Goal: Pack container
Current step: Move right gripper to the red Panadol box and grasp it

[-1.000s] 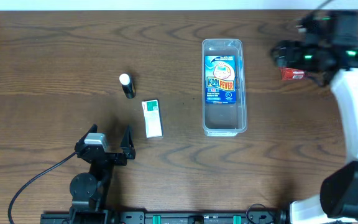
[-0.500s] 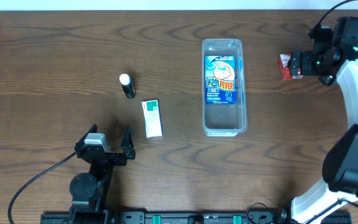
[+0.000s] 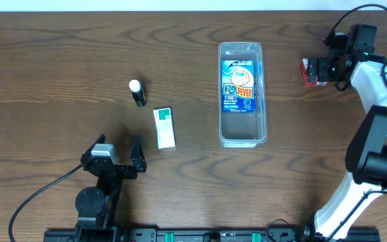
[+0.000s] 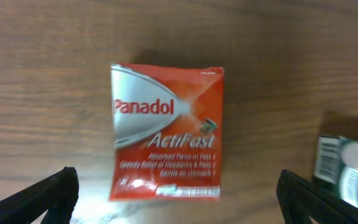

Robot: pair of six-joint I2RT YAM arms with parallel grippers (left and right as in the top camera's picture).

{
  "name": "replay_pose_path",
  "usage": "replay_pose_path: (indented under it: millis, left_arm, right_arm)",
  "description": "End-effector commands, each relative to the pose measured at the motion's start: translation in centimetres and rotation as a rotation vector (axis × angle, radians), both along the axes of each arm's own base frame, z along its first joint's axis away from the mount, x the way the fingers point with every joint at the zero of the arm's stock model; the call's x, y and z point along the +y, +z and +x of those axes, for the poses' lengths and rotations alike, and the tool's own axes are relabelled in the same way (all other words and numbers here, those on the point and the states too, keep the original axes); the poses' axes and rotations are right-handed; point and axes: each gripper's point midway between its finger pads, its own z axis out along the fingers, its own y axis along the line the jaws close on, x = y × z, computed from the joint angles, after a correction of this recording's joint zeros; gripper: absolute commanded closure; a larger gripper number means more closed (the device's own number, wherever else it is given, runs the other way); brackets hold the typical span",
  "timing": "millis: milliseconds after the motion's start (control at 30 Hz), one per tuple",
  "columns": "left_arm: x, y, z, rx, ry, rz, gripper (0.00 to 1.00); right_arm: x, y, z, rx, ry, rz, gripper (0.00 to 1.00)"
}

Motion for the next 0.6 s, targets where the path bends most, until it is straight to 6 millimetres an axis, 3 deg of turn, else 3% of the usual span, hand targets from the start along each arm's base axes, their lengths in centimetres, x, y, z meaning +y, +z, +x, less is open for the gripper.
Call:
replay_pose_path:
  millis: [0,167,567]
  left_arm:
    - [-0.3,-1.5,-0.1,0.044,-0.016,0.018,0.02]
    - [-0.3,-1.5,-0.1,0.044,-0.016,0.018,0.02]
    - [-0.3,-1.5,-0.1,0.044,-0.016,0.018,0.02]
  right_arm:
    - [-0.4,-2.2,0.1,0.03,0.006,-0.003,0.01]
    - [-0.1,-3.8,0.7,0.027,0.016,0.013,0.01]
    - [1.2,-3.8,2.0,-0.015,0.031,0.022,0.01]
